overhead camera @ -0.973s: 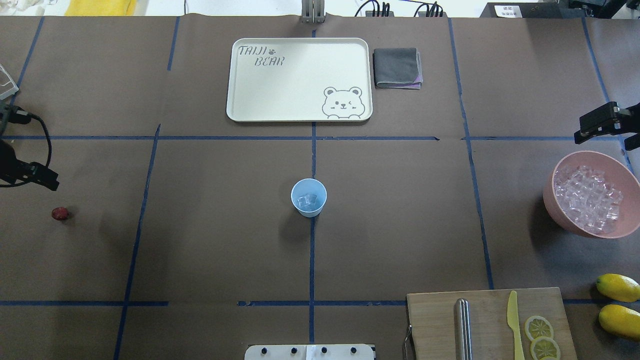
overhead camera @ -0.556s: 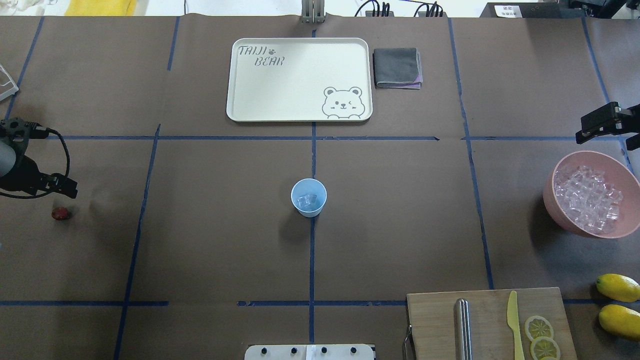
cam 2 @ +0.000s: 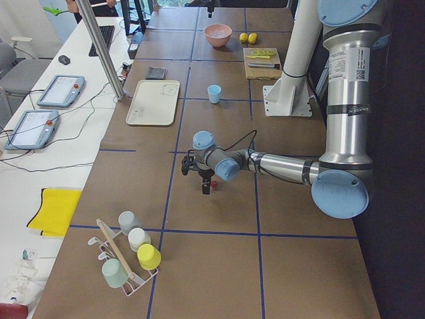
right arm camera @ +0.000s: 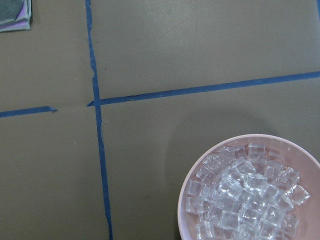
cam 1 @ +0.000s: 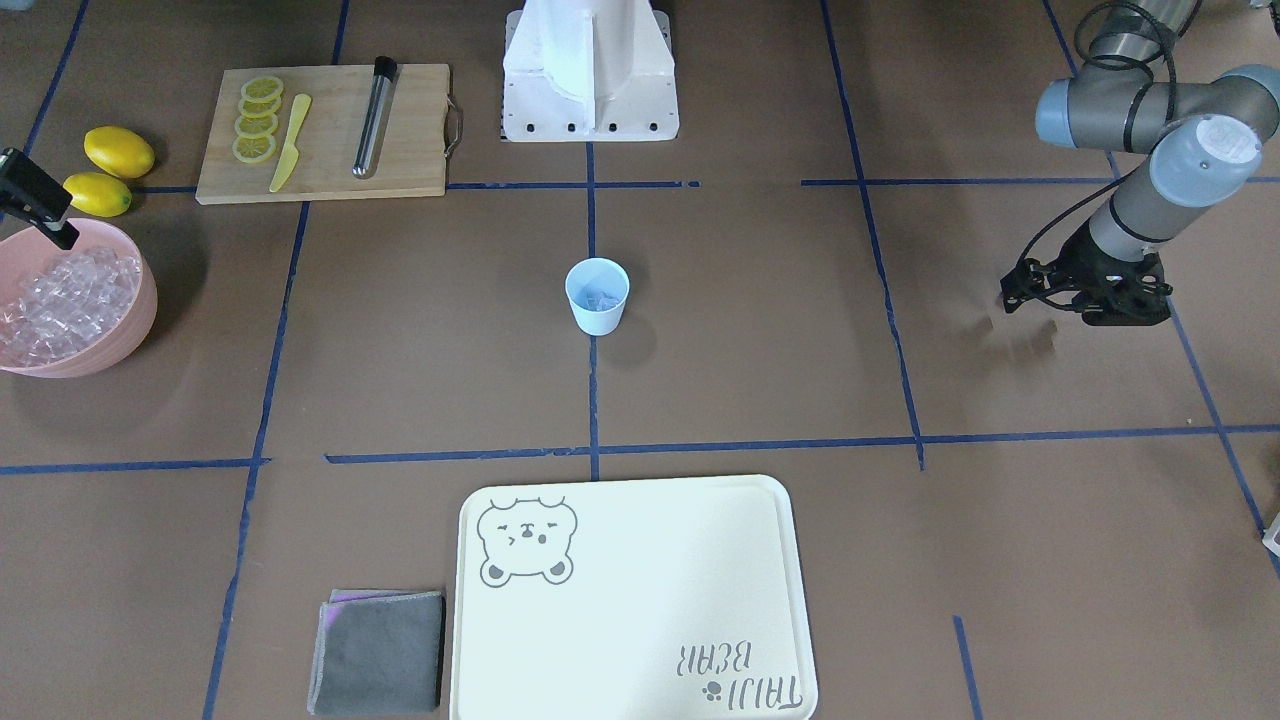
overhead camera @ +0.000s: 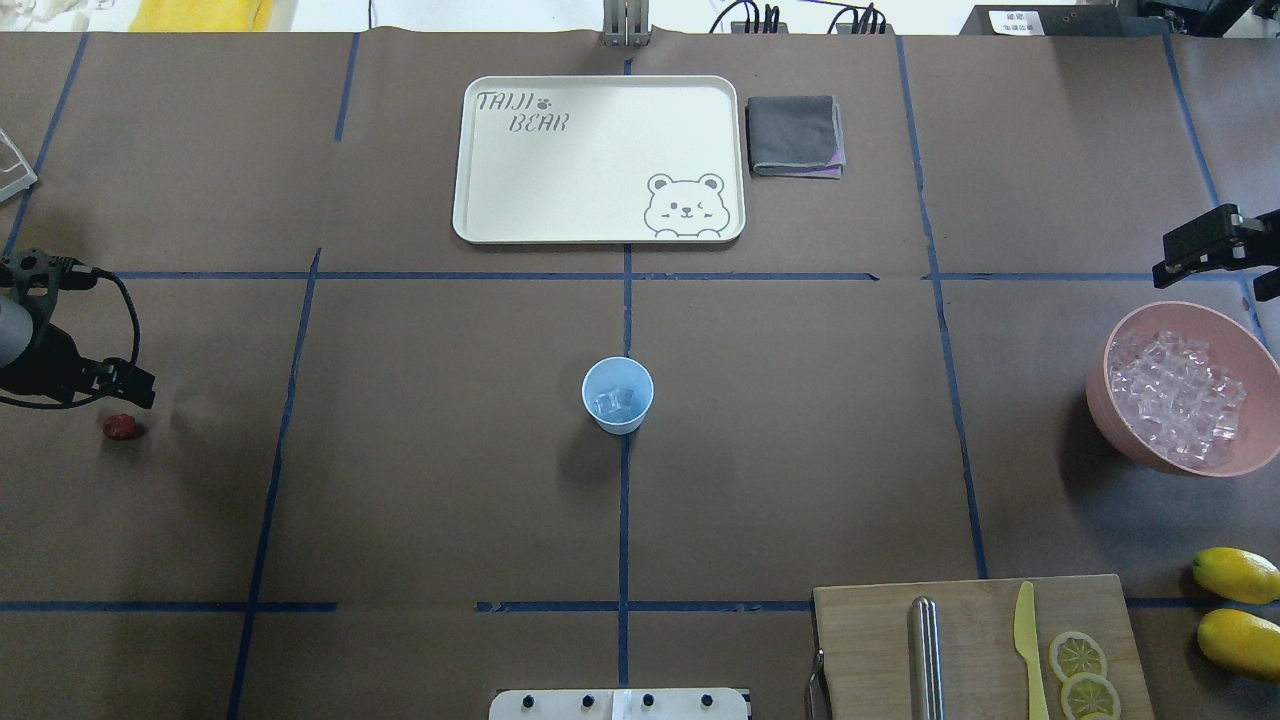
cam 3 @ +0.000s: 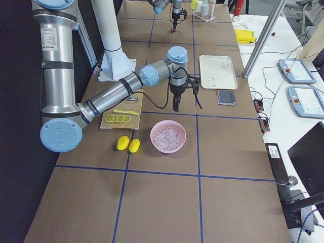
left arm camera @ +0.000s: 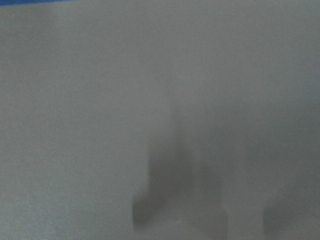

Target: Put ice and strawberries in cup

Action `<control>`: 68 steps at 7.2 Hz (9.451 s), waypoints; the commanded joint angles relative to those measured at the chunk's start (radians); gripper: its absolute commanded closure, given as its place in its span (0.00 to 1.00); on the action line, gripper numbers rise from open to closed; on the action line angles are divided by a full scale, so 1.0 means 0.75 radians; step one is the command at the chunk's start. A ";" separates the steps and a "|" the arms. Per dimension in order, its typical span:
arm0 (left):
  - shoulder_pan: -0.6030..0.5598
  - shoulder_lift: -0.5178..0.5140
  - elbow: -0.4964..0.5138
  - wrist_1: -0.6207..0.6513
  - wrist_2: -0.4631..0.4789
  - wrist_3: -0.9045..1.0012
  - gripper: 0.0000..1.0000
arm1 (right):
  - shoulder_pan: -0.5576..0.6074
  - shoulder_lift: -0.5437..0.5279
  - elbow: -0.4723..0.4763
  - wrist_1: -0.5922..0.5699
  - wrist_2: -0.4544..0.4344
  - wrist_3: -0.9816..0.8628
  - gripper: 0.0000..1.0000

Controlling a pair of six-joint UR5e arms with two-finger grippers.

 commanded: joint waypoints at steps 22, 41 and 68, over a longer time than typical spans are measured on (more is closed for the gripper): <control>0.463 -1.038 0.056 0.209 0.131 -0.744 0.94 | 0.012 0.009 -0.005 0.012 0.018 0.006 0.00; -1.029 -0.110 -0.265 1.478 -0.239 1.580 0.00 | 0.393 0.015 -0.467 -0.004 0.137 -0.969 0.00; -1.017 0.271 -0.337 1.029 -0.184 1.349 0.00 | 0.399 -0.017 -0.555 0.082 0.133 -0.936 0.00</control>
